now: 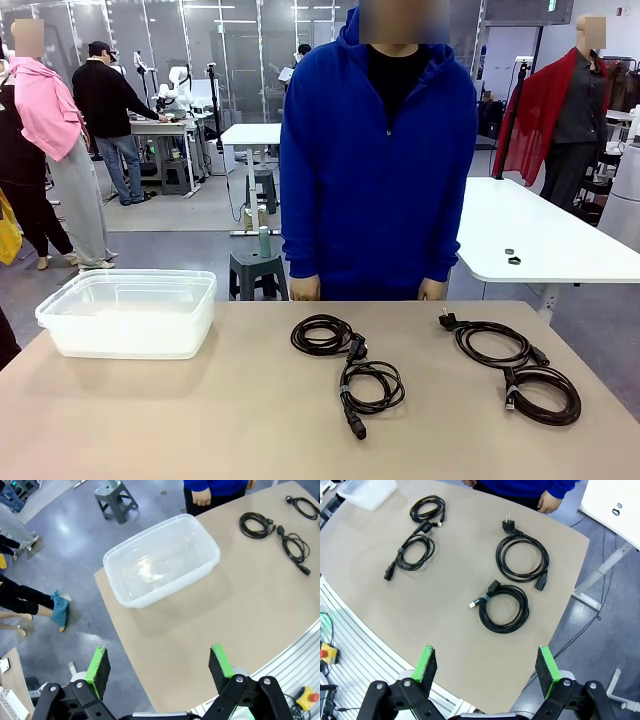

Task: Organize and store the cables.
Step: Place the Power Cable into the Organizing box.

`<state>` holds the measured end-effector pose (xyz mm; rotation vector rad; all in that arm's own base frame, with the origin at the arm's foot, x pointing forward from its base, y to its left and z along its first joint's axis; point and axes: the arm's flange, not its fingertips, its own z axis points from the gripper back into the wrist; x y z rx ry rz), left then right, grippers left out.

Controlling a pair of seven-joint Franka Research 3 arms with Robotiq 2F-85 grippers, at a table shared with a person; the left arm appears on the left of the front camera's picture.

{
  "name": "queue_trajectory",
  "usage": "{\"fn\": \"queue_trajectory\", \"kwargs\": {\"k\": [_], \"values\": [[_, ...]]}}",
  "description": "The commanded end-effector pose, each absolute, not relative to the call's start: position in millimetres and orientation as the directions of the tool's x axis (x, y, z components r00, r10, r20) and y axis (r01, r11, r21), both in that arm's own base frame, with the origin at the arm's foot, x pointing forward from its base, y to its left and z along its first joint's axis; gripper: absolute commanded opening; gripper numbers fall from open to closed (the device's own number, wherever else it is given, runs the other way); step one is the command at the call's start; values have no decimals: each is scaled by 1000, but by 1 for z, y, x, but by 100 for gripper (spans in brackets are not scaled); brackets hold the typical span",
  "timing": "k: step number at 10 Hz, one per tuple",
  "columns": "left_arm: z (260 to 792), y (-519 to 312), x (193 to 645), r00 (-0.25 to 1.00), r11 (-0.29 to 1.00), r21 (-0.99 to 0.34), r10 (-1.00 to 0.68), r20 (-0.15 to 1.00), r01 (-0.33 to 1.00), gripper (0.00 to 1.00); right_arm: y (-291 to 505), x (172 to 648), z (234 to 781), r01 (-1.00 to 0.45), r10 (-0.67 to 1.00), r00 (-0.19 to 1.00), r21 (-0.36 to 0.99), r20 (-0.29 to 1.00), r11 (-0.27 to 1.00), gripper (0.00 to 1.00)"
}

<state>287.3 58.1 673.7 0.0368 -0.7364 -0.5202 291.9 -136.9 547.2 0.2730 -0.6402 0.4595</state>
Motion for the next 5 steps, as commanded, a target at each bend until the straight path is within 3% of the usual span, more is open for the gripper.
{"fn": "queue_trajectory", "kwargs": {"k": [1, 5], "values": [[673, 59, 286, 618, 868, 217, -474, 628, 446, 100, -137, 293, 548, -489, 326, 709, 104, 626, 866, 100], [673, 59, 286, 618, 868, 217, -474, 628, 446, 100, -137, 293, 548, -489, 326, 709, 104, 626, 866, 100]]}}
